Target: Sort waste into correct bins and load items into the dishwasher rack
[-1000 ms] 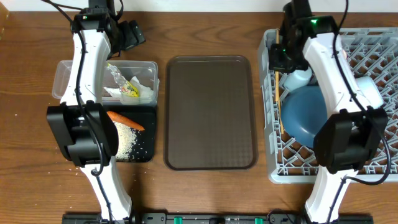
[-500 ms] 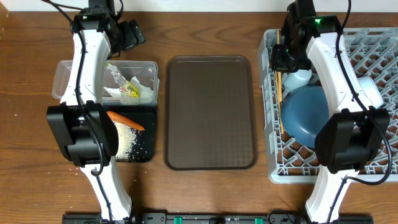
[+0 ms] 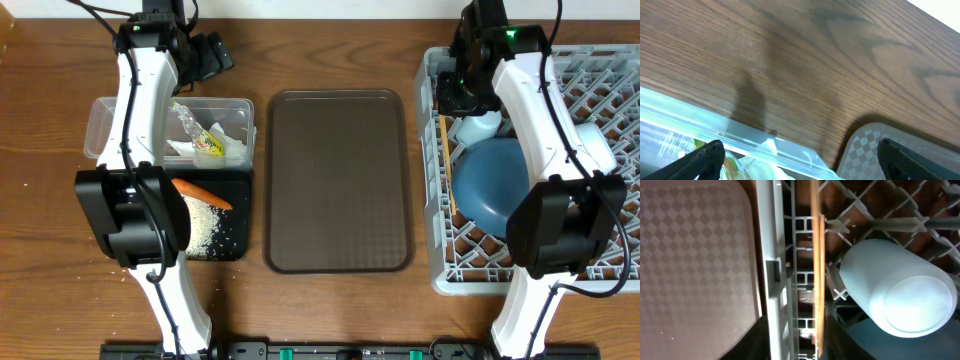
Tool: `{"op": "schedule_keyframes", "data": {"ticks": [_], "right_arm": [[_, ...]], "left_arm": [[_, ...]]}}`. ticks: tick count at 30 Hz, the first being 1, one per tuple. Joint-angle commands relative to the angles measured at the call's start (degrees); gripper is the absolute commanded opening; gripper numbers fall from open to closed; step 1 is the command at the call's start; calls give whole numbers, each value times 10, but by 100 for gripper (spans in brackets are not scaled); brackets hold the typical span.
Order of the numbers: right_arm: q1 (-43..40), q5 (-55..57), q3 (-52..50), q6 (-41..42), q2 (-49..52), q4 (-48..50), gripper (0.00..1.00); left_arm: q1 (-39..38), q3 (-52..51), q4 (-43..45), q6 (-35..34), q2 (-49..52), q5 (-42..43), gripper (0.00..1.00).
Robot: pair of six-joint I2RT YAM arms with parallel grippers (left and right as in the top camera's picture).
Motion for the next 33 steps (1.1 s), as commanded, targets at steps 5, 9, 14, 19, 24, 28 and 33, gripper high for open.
{"op": "schedule_keyframes", "data": {"ticks": [5, 9, 14, 19, 24, 28, 33], "right_arm": [[-3, -10, 10, -5, -4, 18, 57], [-2, -40, 10, -4, -4, 23, 99], [-1, -56, 10, -4, -4, 22, 99], [-2, -56, 10, -5, -4, 22, 99], [0, -56, 10, -5, -4, 22, 99], [0, -23, 10, -22, -4, 23, 99], [-1, -29, 10, -21, -4, 22, 99]], "left_arm": [[0, 6, -2, 5, 1, -3, 98], [0, 6, -2, 5, 1, -3, 98], [0, 6, -2, 5, 1, -3, 98], [0, 6, -2, 5, 1, -3, 98], [0, 6, -2, 5, 1, -3, 98], [0, 6, -2, 5, 1, -3, 98], [0, 6, -2, 5, 1, -3, 98]]}}
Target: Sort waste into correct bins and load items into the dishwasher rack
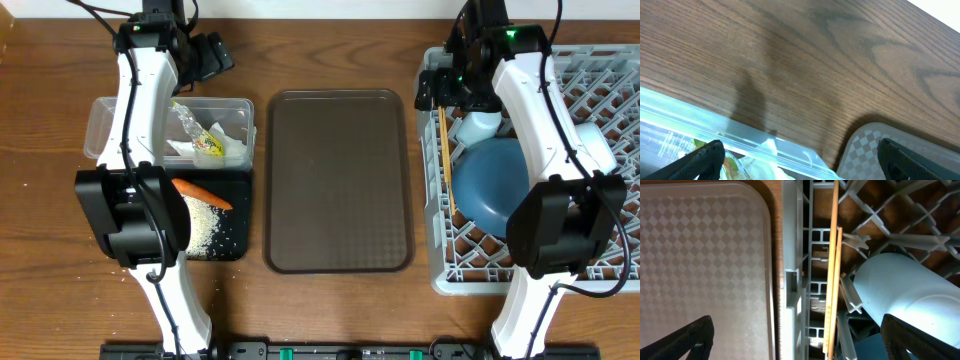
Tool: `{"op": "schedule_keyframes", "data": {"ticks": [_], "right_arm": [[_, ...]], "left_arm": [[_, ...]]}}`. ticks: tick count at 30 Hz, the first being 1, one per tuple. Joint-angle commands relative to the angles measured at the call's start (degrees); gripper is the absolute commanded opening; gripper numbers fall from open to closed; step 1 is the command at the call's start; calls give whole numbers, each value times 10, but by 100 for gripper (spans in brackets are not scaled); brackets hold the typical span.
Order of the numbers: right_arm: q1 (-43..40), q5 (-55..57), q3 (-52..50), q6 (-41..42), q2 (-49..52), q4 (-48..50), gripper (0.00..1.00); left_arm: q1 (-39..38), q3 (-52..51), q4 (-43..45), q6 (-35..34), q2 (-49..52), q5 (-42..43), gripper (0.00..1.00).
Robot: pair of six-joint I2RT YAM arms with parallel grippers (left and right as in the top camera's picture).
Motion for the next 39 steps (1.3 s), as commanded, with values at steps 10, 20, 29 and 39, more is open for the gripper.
{"op": "schedule_keyframes", "data": {"ticks": [10, 20, 29, 39], "right_arm": [[1, -49, 10, -3, -21, 199, 99], [-2, -70, 10, -113, -208, 468, 99], [-16, -70, 5, -184, -406, 402, 99], [-26, -11, -252, -186, -693, 418, 99]], "left_arm": [[0, 6, -2, 5, 1, -3, 98], [0, 6, -2, 5, 1, -3, 98], [0, 6, -2, 5, 1, -3, 98], [0, 6, -2, 5, 1, -3, 98]]}}
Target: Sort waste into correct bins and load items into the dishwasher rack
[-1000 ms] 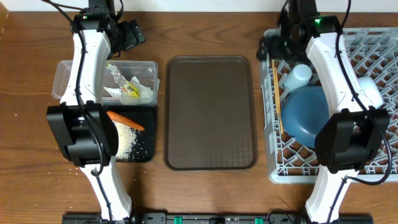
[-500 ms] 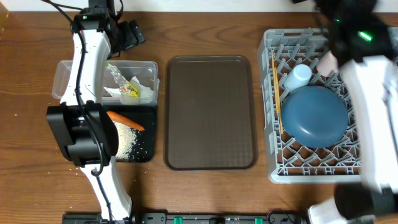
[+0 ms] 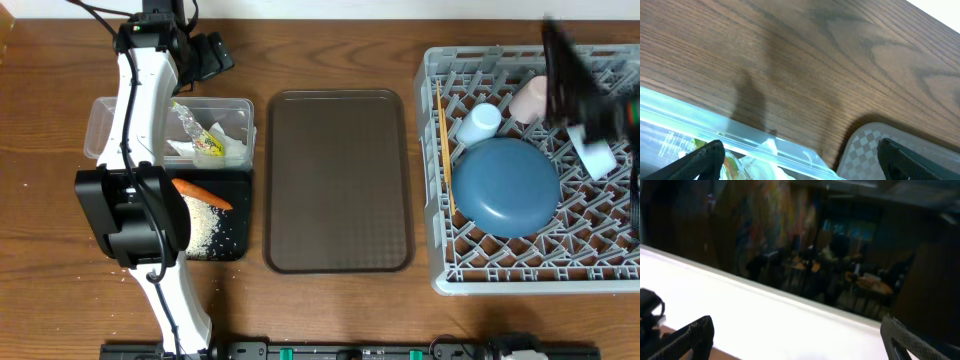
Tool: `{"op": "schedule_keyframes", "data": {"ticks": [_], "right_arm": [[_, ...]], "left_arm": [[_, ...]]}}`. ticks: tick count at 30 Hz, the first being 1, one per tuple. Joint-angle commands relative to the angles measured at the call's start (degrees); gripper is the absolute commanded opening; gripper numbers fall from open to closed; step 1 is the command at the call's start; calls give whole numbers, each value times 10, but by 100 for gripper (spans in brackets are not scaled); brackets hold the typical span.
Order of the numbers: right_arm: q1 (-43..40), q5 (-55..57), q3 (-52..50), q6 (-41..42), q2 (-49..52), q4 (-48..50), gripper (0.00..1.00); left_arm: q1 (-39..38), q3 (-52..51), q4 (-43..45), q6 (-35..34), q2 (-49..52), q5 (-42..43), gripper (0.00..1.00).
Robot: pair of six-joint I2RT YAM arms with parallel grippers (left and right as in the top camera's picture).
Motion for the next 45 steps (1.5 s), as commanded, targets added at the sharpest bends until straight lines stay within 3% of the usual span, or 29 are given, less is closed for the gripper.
{"op": "schedule_keyframes", "data": {"ticks": [1, 10, 19, 28, 45], "right_arm": [[-7, 43, -106, -9, -83, 9, 99], [-15, 63, -418, -8, -308, 20, 99], [-27, 63, -731, 24, -440, 278, 99], [-4, 66, -933, 48, -529, 456, 99], [21, 166, -944, 60, -555, 231, 99]], "left_arm": [[0, 6, -2, 5, 1, -3, 98], [0, 6, -2, 5, 1, -3, 98], [0, 6, -2, 5, 1, -3, 98], [0, 6, -2, 5, 1, -3, 98], [0, 6, -2, 5, 1, -3, 98]]}}
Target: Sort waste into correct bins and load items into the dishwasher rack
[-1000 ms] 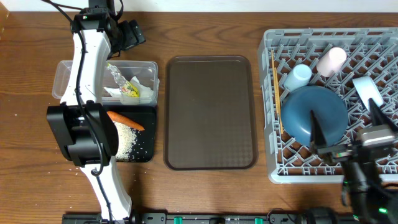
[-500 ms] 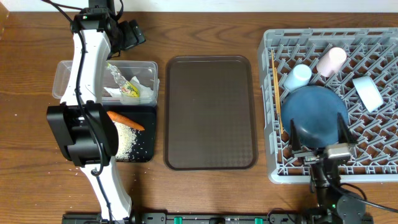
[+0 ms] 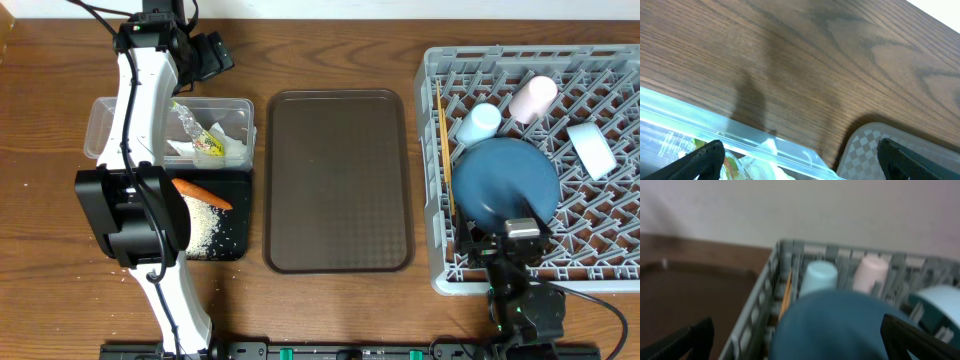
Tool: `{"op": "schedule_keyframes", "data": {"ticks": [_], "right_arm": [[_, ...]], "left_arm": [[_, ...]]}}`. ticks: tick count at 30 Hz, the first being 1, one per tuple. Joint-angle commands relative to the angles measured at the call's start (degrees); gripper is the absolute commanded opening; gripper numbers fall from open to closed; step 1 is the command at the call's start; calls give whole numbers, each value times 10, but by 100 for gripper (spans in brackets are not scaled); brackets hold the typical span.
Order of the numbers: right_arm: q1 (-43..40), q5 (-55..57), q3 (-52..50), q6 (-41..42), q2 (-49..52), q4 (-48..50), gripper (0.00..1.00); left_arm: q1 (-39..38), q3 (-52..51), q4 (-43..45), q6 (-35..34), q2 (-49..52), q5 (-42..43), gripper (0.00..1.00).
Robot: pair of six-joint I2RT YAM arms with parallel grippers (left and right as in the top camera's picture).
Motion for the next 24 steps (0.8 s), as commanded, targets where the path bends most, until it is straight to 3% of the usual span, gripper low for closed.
{"op": "schedule_keyframes", "data": {"ticks": [1, 9, 14, 24], "right_arm": [[-4, 20, -1, 9, -4, -3, 99], [-42, 5, -1, -5, -4, -3, 99], [-51, -40, -1, -87, -4, -7, 99], [-51, -40, -1, -79, -4, -8, 99]], "left_arm": [[0, 6, -2, 5, 1, -3, 98], [0, 6, -2, 5, 1, -3, 98], [0, 6, -2, 5, 1, -3, 98], [0, 6, -2, 5, 1, -3, 98]]}}
